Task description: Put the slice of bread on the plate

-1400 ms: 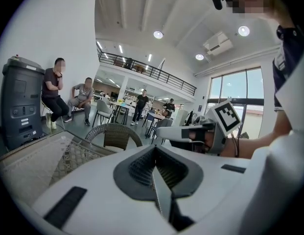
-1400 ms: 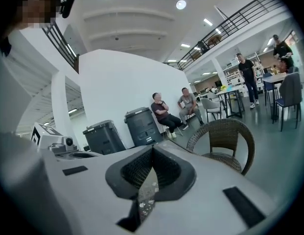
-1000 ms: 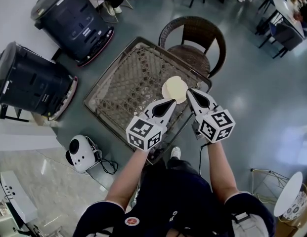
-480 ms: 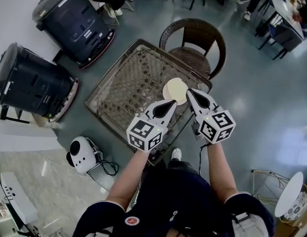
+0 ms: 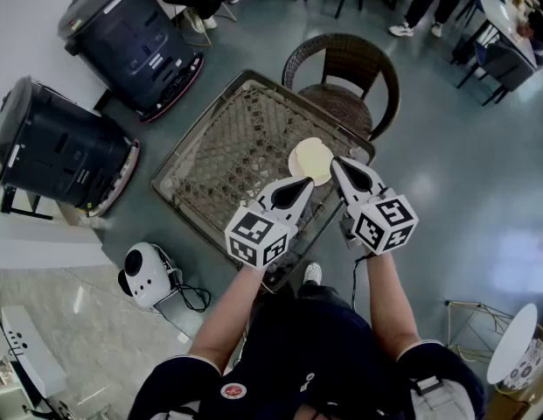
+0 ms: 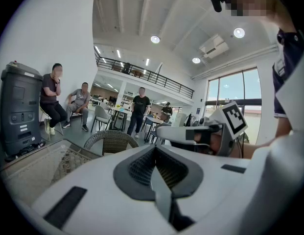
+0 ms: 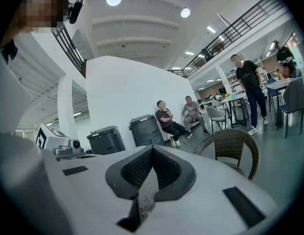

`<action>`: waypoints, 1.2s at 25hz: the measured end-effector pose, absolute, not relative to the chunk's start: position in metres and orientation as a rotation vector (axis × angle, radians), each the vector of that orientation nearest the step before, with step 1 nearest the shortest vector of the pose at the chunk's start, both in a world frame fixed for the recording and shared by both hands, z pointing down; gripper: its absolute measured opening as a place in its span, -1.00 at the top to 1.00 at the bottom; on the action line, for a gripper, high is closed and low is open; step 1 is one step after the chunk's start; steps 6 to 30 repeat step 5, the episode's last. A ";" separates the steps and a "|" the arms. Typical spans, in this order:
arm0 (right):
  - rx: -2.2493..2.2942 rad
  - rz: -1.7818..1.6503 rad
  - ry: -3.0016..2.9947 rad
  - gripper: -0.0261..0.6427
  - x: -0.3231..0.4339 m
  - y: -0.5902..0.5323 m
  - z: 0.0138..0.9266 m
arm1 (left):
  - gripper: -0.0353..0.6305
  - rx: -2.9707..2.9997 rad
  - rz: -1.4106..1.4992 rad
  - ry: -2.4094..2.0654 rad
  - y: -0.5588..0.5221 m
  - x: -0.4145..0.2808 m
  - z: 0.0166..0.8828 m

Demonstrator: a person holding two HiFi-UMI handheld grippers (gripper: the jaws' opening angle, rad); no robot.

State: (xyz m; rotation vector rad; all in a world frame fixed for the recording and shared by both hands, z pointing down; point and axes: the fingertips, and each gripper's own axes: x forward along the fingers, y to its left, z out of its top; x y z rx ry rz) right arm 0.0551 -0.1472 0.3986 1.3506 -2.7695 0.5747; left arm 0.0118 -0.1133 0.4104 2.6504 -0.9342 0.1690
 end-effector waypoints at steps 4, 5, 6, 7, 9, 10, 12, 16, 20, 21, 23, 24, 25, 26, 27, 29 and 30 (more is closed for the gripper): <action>1.351 0.572 -2.772 0.90 0.055 -0.147 0.398 | 0.88 2.652 0.169 -0.931 -0.113 0.013 0.411; 1.351 0.572 -2.773 0.90 0.056 -0.146 0.398 | 0.88 2.652 0.170 -0.930 -0.112 0.013 0.411; 1.351 0.572 -2.773 0.90 0.056 -0.146 0.398 | 0.88 2.652 0.170 -0.930 -0.112 0.013 0.411; 1.351 0.572 -2.773 0.90 0.056 -0.146 0.398 | 0.88 2.652 0.170 -0.930 -0.112 0.013 0.411; 1.351 0.572 -2.773 0.90 0.056 -0.146 0.398 | 0.88 2.652 0.170 -0.930 -0.112 0.013 0.411; 1.351 0.572 -2.773 0.90 0.056 -0.146 0.398 | 0.88 2.652 0.170 -0.930 -0.112 0.013 0.411; 1.351 0.572 -2.773 0.90 0.056 -0.146 0.398 | 0.88 2.652 0.170 -0.930 -0.112 0.013 0.411; 1.351 0.572 -2.773 0.90 0.056 -0.146 0.398 | 0.88 2.652 0.170 -0.930 -0.112 0.013 0.411; 1.351 0.572 -2.773 0.90 0.056 -0.146 0.398 | 0.88 2.652 0.170 -0.930 -0.112 0.013 0.411; 1.351 0.572 -2.773 0.90 0.056 -0.146 0.398 | 0.88 2.652 0.170 -0.930 -0.112 0.013 0.411; 1.351 0.572 -2.773 0.90 0.056 -0.146 0.398 | 0.88 2.652 0.170 -0.930 -0.112 0.013 0.411; 1.351 0.572 -2.773 0.90 0.056 -0.146 0.398 | 0.88 2.652 0.170 -0.930 -0.112 0.013 0.411; 1.351 0.572 -2.773 0.90 0.056 -0.146 0.398 | 0.88 2.652 0.170 -0.930 -0.112 0.013 0.411; 1.351 0.572 -2.773 0.90 0.056 -0.146 0.398 | 0.88 2.652 0.170 -0.930 -0.112 0.013 0.411; 1.351 0.572 -2.773 0.90 0.056 -0.146 0.398 | 0.88 2.652 0.170 -0.930 -0.112 0.013 0.411; 1.351 0.572 -2.773 0.90 0.056 -0.146 0.398 | 0.88 2.652 0.170 -0.930 -0.112 0.013 0.411; 1.351 0.572 -2.773 0.90 0.056 -0.146 0.398 | 0.88 2.652 0.170 -0.930 -0.112 0.013 0.411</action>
